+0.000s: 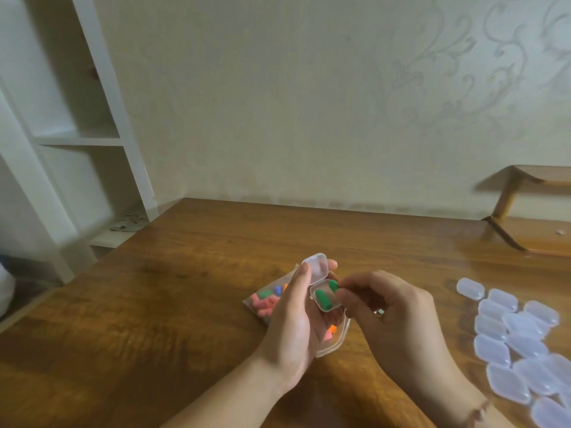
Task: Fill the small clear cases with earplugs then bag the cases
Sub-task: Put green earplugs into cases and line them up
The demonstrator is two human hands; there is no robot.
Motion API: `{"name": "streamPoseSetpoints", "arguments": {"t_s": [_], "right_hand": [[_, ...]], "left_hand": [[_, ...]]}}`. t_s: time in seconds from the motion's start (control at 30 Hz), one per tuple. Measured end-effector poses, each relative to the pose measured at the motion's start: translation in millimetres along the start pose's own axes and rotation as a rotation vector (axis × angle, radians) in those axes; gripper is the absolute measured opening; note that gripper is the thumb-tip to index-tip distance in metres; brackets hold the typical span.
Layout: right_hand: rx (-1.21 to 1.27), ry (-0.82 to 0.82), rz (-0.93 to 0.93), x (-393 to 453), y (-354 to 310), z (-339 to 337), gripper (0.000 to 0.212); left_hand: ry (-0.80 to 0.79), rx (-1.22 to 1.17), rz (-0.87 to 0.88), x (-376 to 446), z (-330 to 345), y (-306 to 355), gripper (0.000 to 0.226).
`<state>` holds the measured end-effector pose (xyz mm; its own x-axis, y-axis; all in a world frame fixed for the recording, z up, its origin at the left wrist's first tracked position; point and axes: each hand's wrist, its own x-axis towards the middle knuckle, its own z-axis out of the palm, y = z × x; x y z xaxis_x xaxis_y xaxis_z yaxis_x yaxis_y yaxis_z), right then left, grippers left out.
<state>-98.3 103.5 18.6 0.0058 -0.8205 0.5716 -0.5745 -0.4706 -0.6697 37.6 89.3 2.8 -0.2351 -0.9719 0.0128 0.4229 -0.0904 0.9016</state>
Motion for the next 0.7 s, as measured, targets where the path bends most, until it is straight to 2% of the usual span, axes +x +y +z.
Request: {"name": "streamPoseSetpoints", "arguments": {"t_s": [0.23, 0.33, 0.43, 0.53, 0.6, 0.7], "right_hand": [[-0.002, 0.011, -0.015, -2.0, 8.2, 10.2, 0.018], [0.101, 0.012, -0.007, -4.0, 6.7, 6.0, 0.010], [0.221, 0.089, 0.102, -2.5, 4.8, -3.0, 0.019], [0.372, 0.006, 0.268, 2.5, 5.5, -9.9, 0.026], [0.430, -0.100, 0.340, 3.9, 7.2, -13.7, 0.027], [0.466, -0.227, 0.367, 2.4, 10.8, -17.0, 0.025]], "left_hand": [[-0.022, -0.082, -0.021, -1.2, 2.1, -0.9, 0.048], [-0.040, -0.163, -0.061, -0.2, -0.9, 0.4, 0.058], [-0.020, -0.143, -0.066, 1.3, -5.1, 1.5, 0.054], [-0.037, 0.013, -0.006, 1.9, -5.3, 1.8, 0.028], [-0.071, 0.174, 0.084, 1.6, -5.9, 0.0, 0.039], [-0.125, 0.536, 0.232, -0.7, -3.4, -0.5, 0.049]]}}
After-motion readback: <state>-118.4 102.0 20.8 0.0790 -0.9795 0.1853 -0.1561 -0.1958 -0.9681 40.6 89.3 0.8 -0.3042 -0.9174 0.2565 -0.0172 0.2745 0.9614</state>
